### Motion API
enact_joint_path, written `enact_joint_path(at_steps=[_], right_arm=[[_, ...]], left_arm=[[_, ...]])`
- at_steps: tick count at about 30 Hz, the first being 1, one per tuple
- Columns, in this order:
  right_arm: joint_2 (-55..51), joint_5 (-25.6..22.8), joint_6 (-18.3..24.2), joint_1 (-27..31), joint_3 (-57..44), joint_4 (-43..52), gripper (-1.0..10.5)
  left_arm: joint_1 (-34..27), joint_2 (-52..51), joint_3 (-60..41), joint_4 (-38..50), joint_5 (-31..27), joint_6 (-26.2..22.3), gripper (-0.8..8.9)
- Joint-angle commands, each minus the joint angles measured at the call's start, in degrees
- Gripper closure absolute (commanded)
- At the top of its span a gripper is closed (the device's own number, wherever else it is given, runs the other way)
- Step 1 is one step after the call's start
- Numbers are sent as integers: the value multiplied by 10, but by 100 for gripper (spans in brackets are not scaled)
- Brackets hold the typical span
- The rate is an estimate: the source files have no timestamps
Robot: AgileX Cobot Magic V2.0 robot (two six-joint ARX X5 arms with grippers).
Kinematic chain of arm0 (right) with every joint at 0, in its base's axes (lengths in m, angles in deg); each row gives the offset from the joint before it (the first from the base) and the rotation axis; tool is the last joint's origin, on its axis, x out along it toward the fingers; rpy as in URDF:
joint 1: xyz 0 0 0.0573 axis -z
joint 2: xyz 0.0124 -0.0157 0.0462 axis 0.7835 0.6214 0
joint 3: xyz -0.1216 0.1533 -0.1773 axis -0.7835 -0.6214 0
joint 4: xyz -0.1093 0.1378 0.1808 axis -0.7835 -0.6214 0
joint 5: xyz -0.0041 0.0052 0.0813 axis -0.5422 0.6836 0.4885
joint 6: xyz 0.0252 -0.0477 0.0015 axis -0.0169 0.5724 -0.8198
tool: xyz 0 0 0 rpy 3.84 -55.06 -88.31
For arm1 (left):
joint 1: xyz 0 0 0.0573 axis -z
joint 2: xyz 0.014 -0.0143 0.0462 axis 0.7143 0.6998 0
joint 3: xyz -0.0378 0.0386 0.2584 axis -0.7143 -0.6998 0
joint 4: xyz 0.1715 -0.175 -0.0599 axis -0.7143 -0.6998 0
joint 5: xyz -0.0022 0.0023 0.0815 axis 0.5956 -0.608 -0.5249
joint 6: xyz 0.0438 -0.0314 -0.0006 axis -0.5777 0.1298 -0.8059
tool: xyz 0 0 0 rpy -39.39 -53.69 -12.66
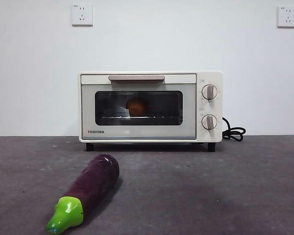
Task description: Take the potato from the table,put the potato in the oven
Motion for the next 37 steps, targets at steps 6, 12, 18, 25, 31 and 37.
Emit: enact_joint_path(at_steps=[6,12,18,25,31,37], right_arm=[[-103,8,-12,113,-159,52,945],[-163,8,-26,154,-216,51,945],[-188,8,-26,157,-242,40,945],[-199,8,-39,163,-279,40,945],[-253,2,-78,167,-316,32,945],[-262,-40,-78,167,-316,2,945]], left_arm=[[-2,1,-6,4,-1,5,817],[-2,1,-6,4,-1,5,818],[-2,1,-6,4,-1,5,817],[-2,1,-6,4,-1,5,817],[-2,1,-6,4,-1,5,817],[-2,2,-6,4,-1,5,817]])
